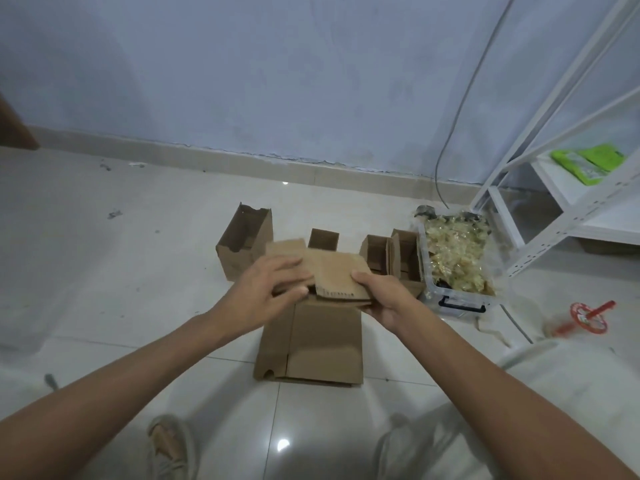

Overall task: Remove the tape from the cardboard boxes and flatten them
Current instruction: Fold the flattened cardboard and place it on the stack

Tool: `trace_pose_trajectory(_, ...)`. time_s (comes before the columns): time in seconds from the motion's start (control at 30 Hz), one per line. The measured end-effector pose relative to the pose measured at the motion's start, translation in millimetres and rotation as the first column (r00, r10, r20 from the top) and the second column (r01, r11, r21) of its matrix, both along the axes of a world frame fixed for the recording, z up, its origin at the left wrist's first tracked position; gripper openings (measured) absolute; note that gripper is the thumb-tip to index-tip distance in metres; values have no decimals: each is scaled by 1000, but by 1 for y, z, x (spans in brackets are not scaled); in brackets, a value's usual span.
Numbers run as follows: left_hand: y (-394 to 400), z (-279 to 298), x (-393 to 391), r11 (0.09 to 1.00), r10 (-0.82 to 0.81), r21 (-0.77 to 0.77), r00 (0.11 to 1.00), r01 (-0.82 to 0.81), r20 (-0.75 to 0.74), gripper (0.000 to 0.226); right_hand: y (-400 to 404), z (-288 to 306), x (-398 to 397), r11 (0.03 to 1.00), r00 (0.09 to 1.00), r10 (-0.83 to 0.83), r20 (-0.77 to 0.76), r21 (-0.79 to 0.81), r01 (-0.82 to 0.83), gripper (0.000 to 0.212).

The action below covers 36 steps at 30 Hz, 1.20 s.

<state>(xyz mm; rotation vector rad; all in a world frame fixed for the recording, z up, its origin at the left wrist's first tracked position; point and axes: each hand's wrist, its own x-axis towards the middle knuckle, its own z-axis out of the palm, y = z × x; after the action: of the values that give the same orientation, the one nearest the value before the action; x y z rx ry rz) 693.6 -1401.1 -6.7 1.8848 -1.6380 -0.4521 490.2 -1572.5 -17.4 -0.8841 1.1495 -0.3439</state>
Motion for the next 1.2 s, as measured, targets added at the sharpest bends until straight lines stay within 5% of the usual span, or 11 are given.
trace_pose_trajectory(0.07, 4, -10, -8, 991, 80, 115, 984, -62, -160, 67, -1, -7, -1, 999, 1000, 10, -15, -40, -10, 29)
trace_pose_trajectory(0.13, -1, -13, -11, 951, 309, 67, 917, -302, -254, 70, 2, -9, -1, 997, 999, 37, 12, -70, -36, 23)
trace_pose_trajectory(0.23, -16, -20, -2, 816, 570, 191, 704, -546, -424, 74, 12, -21, -2, 990, 996, 93, -3, -106, -93, 23)
trace_pose_trajectory(0.3, -18, -35, 4, 782, 616, 442, 442, -439, -652, 61, 23, -36, -3, 982, 986, 157, -59, -95, -162, 25)
trace_pose_trajectory(0.37, -13, -57, 3, 765, 642, 540, 344, -352, -685, 49, 34, -53, -8, 958, 958, 240, -159, -119, -260, 24)
trace_pose_trajectory(0.5, -7, -95, 2, 783, 622, 486, 499, -389, -603, 43, 53, -89, -25, 940, 922, 260, -287, -143, -310, 18)
trace_pose_trajectory(0.63, -5, -134, -5, 751, 653, 524, 566, -401, -503, 44, 57, -133, -38, 949, 916, 171, -363, -189, -252, 46)
trace_pose_trajectory(0.8, -23, -177, -14, 713, 629, 563, 738, -419, -246, 60, 41, -168, -43, 862, 745, 150, -650, -284, -421, 47)
trace_pose_trajectory(1.2, -74, -248, -3, 604, 617, 688, 782, -402, -85, 49, -20, -241, -21, 790, 618, 238, -749, -220, -572, 37)
